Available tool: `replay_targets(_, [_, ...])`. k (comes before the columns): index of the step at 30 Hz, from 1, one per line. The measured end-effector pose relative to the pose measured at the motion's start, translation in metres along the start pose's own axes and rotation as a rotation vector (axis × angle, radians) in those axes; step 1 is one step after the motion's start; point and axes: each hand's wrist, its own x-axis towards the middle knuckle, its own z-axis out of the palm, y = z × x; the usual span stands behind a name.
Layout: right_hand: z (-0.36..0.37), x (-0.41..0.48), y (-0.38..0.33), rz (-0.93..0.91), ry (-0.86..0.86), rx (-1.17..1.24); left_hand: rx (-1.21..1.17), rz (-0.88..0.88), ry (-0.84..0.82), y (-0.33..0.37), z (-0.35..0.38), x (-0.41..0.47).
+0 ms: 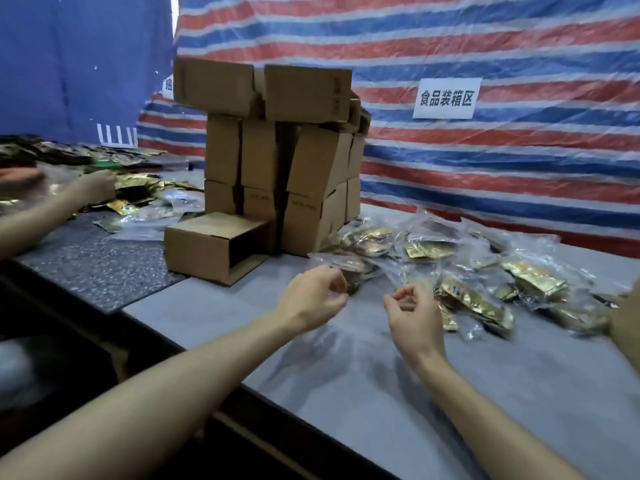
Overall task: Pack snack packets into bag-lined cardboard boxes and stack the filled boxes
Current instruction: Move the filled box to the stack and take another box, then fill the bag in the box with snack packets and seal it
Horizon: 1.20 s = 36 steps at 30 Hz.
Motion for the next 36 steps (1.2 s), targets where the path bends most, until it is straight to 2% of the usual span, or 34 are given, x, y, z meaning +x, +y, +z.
replay_targets(4, [0.016, -0.007, 0.027, 0.063, 0.016, 0.095, -0.028, 0.008, 0.026, -0.032, 0.014, -0.013])
replay_targets(7, [0.009, -0.007, 0.034, 0.072, -0.013, 0.155, -0.023, -0.008, 0.132, -0.057, 0.012, -0.01])
replay_targets(10, [0.006, -0.007, 0.036, 0.098, -0.032, 0.201, 0.425, 0.127, 0.268, -0.093, -0.006, -0.006])
replay_targets(12, [0.006, -0.006, 0.035, 0.106, -0.041, 0.218, 0.766, 0.148, 0.182, -0.115, -0.024, -0.005])
replay_targets(15, [0.007, -0.006, 0.034, 0.121, -0.062, 0.232, 1.15, 0.049, -0.007, -0.139, -0.046, -0.004])
replay_targets(19, [0.008, -0.007, 0.033, 0.116, -0.072, 0.241, 1.368, 0.024, -0.114, -0.146, -0.067, -0.002])
replay_targets(22, [0.006, -0.007, 0.033, 0.122, -0.069, 0.249, 1.364, 0.035, -0.147, -0.145, -0.073, 0.001])
replay_targets(25, [0.005, -0.007, 0.033, 0.12, -0.08, 0.241, 1.251, 0.122, -0.141, -0.14, -0.072, 0.0])
replay_targets(28, [0.004, -0.007, 0.032, 0.12, -0.085, 0.247, 1.08, 0.219, -0.034, -0.121, -0.073, 0.001])
replay_targets(36, [-0.004, -0.003, 0.032, 0.085, -0.007, 0.245, 0.582, 0.301, 0.212, -0.043, -0.059, 0.001])
